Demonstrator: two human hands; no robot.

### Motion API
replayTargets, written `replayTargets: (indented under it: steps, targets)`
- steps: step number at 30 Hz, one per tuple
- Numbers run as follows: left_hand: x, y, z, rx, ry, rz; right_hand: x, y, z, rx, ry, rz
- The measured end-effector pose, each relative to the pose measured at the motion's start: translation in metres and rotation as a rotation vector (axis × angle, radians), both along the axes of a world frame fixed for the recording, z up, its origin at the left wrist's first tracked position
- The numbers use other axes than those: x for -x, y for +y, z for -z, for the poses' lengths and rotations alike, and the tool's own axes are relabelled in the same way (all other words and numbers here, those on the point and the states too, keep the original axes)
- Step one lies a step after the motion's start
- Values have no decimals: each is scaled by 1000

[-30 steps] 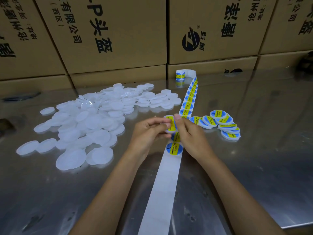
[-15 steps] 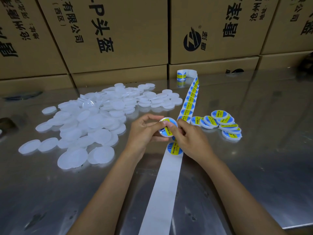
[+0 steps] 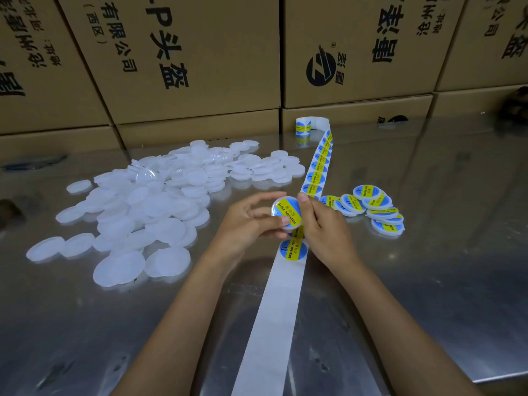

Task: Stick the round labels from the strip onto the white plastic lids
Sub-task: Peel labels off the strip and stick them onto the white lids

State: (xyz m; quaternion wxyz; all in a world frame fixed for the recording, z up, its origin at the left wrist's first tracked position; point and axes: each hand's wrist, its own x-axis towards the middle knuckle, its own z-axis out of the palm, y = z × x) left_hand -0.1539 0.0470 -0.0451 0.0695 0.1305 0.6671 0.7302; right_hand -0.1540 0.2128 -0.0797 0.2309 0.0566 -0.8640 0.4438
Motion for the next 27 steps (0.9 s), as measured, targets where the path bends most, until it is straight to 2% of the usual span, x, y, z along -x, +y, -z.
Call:
replayTargets:
  steps: [4,7,11,14,20,23,27]
  targets:
    - [1,-1,0,-88,-4,-200,-2,-8,1,-9,-111,-141]
    - [1,0,2,-109,18,-262,-3,-13,3,-30,-87,-197]
    - [3,-1,1,-148,17,-237,-4,-11,2,-92,-64,-123]
    - [5,-1,2,-164,13,-164,-4,-12,-1,-57,-86,-62]
    - [4,5,4,-61,70,-22,2,-12,-5,332,-183,-128]
    - [4,8,7,-49,59,-62,4,-8,-7,560,-254,-45]
    - [7,8,13,9,14,-163,12,19,-12,998,-337,90]
